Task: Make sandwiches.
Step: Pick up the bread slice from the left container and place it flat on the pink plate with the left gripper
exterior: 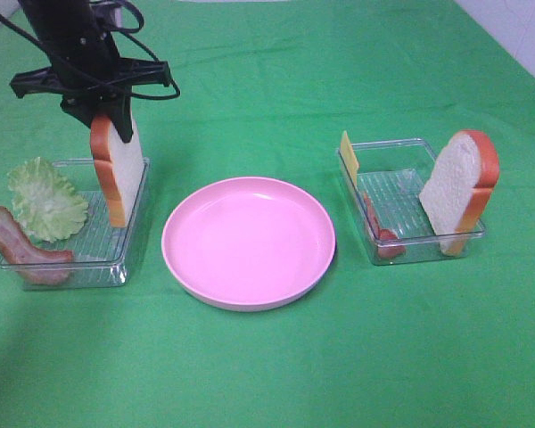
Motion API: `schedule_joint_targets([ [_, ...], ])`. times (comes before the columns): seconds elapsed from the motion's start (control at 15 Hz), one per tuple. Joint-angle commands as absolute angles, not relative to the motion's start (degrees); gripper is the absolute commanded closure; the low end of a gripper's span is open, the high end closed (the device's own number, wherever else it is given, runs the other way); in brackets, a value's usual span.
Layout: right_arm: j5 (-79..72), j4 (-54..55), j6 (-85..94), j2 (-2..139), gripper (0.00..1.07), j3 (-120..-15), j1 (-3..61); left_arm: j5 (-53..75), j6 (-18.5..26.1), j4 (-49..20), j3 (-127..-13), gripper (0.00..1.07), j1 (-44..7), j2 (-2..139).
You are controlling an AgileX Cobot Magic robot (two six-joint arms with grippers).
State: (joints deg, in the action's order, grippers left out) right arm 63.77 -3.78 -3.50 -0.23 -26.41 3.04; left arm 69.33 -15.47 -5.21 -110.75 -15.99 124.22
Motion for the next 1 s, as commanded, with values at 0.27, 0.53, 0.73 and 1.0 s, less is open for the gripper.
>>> schedule_joint_targets([
  [0.27,63.1,-3.5,-3.0,-2.0,0.11,-26.1,2.6,75.5,-15.7,-6.9,-115.6,0.96,-16.2,120.5],
  [0.53,63.1,-3.5,-3.0,-2.0,0.11,-26.1,2.6,75.5,-14.5,-15.2,-117.1,0.96,-16.2,118.7],
  [0.73,63.1,-3.5,-3.0,-2.0,0.11,-26.1,2.6,75.5,-7.3,-24.7,-116.8,0.96,-16.2,118.8],
  [1.0,63.1,-3.5,-3.0,-2.0,0.11,-26.1,2.6,73.9,3.2,-36.6,-116.8,0.96,-16.2,118.8],
])
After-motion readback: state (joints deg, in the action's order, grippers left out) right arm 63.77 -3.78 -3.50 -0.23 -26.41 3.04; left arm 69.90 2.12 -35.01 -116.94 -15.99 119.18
